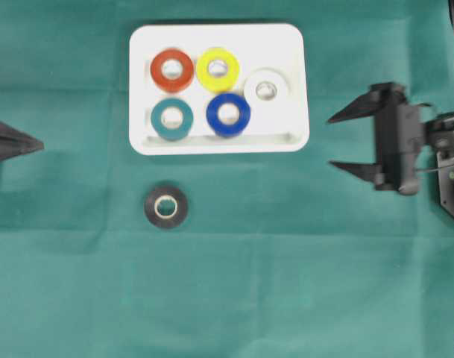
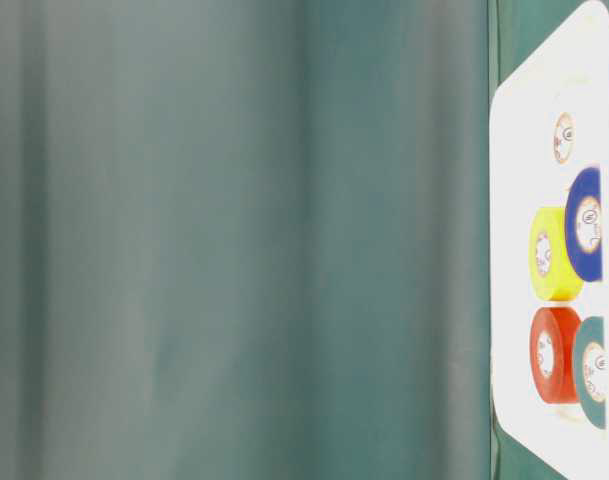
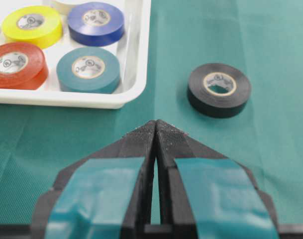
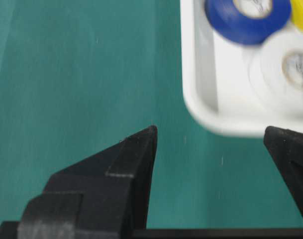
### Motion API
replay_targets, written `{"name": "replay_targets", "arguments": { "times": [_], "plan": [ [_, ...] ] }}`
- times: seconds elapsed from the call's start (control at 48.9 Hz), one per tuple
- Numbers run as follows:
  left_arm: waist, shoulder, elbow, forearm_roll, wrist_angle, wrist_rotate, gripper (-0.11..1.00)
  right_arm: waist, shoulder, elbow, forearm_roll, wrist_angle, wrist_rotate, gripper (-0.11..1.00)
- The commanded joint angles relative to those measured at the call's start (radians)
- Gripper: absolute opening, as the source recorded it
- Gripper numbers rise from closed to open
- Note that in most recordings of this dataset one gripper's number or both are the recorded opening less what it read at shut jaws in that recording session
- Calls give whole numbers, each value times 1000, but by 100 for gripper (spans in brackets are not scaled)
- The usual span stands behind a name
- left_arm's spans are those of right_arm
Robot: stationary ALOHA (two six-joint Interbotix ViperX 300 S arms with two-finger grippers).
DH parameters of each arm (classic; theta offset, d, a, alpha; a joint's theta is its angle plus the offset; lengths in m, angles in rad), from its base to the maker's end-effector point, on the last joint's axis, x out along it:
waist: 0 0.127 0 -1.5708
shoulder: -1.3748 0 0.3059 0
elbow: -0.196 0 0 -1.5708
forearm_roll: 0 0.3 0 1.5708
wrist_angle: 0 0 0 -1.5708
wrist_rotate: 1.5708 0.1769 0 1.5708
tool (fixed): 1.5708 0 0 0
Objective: Put the tape into the white case with the right arm.
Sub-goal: 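Withdraw the right gripper to the right side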
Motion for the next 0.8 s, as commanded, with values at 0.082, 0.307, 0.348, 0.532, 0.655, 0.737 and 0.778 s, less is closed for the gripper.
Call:
{"name": "replay_targets", "arguments": {
  "times": [0.082, 0.307, 0.348, 0.532, 0.655, 0.737, 0.778],
  "plan": [
    [3, 8, -12, 0, -9, -2, 1, -5, -196, 89, 18, -3, 34, 68],
    [3, 8, -12, 0, -11, -2, 1, 14, -334, 175, 17, -9, 55, 68],
    [3, 8, -12, 0, -9, 0, 1, 31, -336, 176, 17, -15, 55, 67],
    [3, 8, -12, 0, -9, -2, 1, 155, -330, 187, 18, -17, 66, 65],
    [3, 8, -12, 0, -9, -2, 1, 236, -314, 207, 18, -15, 109, 65],
    [3, 8, -12, 0, -9, -2, 1, 249, -308, 207, 17, -15, 127, 65],
    [3, 8, -12, 0, -9, 0, 1, 249, -308, 206, 17, -14, 129, 65]
  ]
}}
